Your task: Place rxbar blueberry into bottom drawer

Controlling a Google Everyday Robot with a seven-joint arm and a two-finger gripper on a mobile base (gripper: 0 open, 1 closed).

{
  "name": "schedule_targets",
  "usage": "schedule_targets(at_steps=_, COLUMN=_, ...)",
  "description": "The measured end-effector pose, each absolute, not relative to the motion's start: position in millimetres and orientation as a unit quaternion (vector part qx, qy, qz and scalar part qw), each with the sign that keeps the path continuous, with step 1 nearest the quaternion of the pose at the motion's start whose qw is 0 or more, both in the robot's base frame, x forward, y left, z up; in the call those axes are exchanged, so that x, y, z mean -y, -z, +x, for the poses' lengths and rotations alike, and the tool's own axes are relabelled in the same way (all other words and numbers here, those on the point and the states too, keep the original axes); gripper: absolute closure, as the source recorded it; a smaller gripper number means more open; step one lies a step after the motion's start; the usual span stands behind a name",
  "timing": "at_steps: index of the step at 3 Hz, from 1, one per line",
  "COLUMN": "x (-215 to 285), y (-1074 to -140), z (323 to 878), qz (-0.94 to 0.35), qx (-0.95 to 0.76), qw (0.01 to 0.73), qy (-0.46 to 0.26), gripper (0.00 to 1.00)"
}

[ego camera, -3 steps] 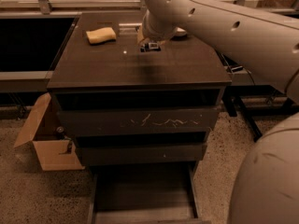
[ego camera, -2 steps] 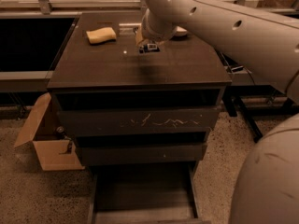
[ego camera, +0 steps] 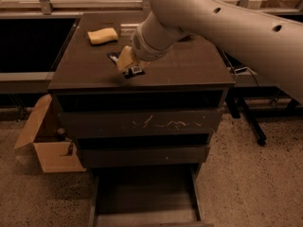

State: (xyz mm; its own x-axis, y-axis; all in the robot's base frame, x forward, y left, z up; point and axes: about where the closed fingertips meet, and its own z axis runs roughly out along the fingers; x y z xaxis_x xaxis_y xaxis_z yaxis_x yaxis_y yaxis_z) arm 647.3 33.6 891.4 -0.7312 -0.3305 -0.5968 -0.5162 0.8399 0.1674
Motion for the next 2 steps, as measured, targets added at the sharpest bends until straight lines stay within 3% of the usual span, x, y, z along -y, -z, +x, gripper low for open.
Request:
schedule_targets(at_steps=1, x=-55.7, y=-874.8, z=606.2, qz=-0.306, qx=-0.900, qw=0.237, qy=-0.201, gripper=1.00)
schedule_targets(at_steps=2, x=-59.5, y=-875.9, z=603.1, qz=-0.327, qx=-0.892, qw=0.239, qy=-0.201, gripper=1.00)
